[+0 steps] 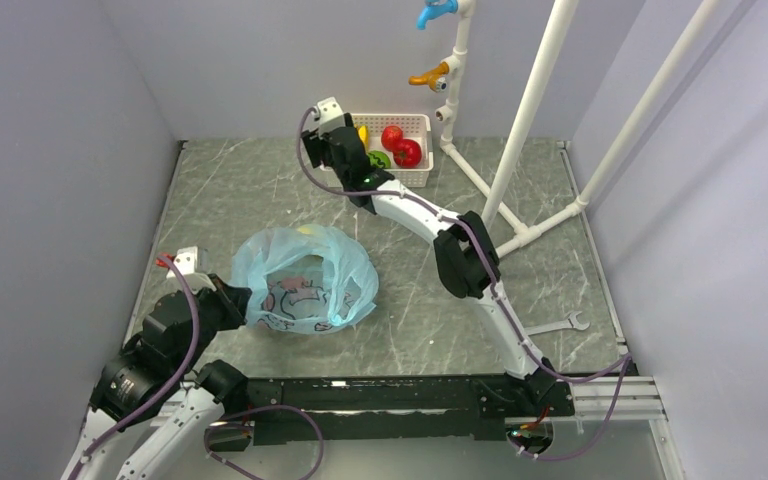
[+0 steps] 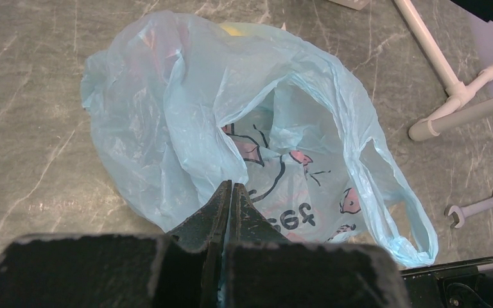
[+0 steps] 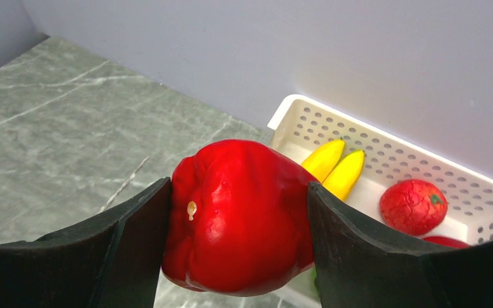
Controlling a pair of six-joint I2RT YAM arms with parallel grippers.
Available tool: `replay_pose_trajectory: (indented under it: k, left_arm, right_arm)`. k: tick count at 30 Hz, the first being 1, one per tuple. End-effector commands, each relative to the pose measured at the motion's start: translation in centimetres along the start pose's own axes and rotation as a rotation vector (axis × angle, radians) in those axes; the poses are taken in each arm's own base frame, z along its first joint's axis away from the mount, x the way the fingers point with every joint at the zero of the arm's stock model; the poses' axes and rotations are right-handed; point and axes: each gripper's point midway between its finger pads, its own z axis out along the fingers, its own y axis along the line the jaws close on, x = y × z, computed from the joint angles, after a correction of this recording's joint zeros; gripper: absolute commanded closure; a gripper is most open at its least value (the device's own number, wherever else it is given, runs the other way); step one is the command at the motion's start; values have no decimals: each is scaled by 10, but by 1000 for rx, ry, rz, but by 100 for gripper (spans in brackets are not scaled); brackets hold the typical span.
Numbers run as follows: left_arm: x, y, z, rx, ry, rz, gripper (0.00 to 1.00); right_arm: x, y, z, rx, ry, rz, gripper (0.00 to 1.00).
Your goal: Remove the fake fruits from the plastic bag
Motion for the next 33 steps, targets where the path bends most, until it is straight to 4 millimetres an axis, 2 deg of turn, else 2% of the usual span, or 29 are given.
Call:
replay_pose_trajectory:
  k: [1, 6, 9, 16, 20, 25, 26, 27, 31, 33]
  left_arm:
    - [-9, -5, 0, 18, -35, -11, 100]
    - [-8, -5, 0, 18, -32, -11, 100]
    - [-8, -5, 0, 17, -32, -11, 100]
    - [-7, -4, 1, 11, -27, -13, 100]
    - [-9, -3, -1, 13, -41, -19, 100]
    - [-10, -3, -3, 20, -53, -24, 100]
    - [-10, -3, -3, 21, -52, -23, 100]
    - [-10, -3, -3, 21, -51, -23, 100]
    - [-10, -4, -3, 21, -46, -22, 100]
    - [-10, -3, -2, 19, -48, -24, 100]
  right_arm:
    - [-41, -17, 19, -25, -143, 78, 100]
    - [-23, -21, 36, -43, -159, 60, 96]
    - [-15, -31, 45, -22, -170, 62, 94]
    - [-10, -42, 61, -59, -223, 29, 82]
    - [4, -55, 69, -50, -213, 37, 79]
    - [21, -70, 75, -27, -186, 44, 71]
    - [25, -71, 76, -37, -176, 41, 67]
    - [26, -70, 76, -46, -171, 37, 59]
    - [28, -67, 75, -70, -150, 21, 5]
    - [23, -65, 73, -87, -143, 20, 1]
